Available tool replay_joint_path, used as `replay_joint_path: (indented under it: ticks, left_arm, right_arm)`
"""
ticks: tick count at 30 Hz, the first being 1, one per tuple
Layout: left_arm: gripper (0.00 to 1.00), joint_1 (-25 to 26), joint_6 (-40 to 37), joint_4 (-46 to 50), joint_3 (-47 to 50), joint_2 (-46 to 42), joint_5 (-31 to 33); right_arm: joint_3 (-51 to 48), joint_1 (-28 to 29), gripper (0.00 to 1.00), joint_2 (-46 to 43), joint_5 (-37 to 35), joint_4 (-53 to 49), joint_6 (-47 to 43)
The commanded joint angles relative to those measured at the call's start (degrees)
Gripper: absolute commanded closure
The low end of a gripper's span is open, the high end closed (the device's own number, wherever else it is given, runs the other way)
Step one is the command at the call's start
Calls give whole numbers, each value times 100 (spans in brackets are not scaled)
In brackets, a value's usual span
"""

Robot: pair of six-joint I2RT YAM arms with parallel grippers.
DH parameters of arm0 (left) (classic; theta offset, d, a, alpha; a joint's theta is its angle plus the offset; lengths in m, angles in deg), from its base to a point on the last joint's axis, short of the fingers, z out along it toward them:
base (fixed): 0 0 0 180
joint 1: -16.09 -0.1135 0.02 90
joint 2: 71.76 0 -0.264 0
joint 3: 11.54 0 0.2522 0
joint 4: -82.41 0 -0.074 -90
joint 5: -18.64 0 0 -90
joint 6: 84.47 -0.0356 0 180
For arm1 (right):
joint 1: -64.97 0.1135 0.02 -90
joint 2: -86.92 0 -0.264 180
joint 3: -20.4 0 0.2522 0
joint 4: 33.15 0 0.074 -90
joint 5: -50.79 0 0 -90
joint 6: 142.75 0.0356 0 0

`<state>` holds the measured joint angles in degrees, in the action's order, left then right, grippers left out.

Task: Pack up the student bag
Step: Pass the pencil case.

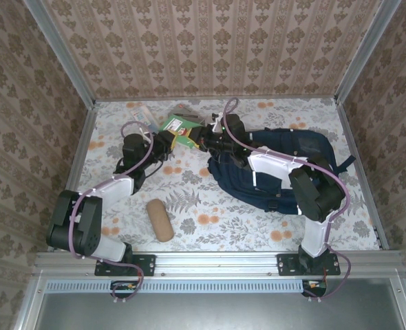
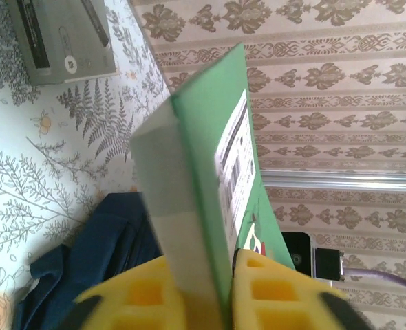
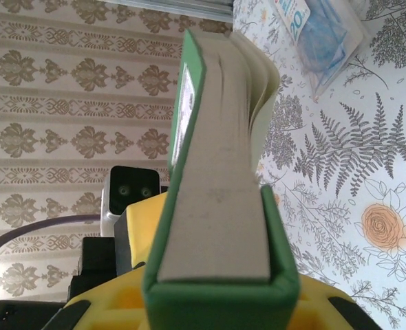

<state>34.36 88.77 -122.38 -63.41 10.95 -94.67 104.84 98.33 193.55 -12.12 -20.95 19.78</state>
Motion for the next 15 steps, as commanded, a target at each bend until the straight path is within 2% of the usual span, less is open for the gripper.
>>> replay_joint_path:
  ticks: [1, 3, 6, 9, 12, 15]
  left_arm:
    - [100, 11, -106, -82, -267, -35, 55]
    - [100, -35, -223, 152, -266, -166, 46]
    - [100, -145, -507, 598, -250, -463, -13]
    - [100, -261, -983, 1336, -332, -812, -107]
    - [100, -333, -1514, 2168, -510, -1138, -182]
    - [100, -341, -1876, 2722, -619, -1363, -225]
  right_arm:
    - [-28, 140, 65, -445, 378, -98, -382]
    - [5, 80, 59, -613, 322, -801, -836]
    - [48, -72, 56, -928, 31, -2202, -1751]
    - [310, -242, 55, -1194, -741, -3986, -2916]
    - [476, -311, 54, -1352, -1588, -5103, -3837]
    - [635, -348, 53, -1333, -2334, -5914, -4367]
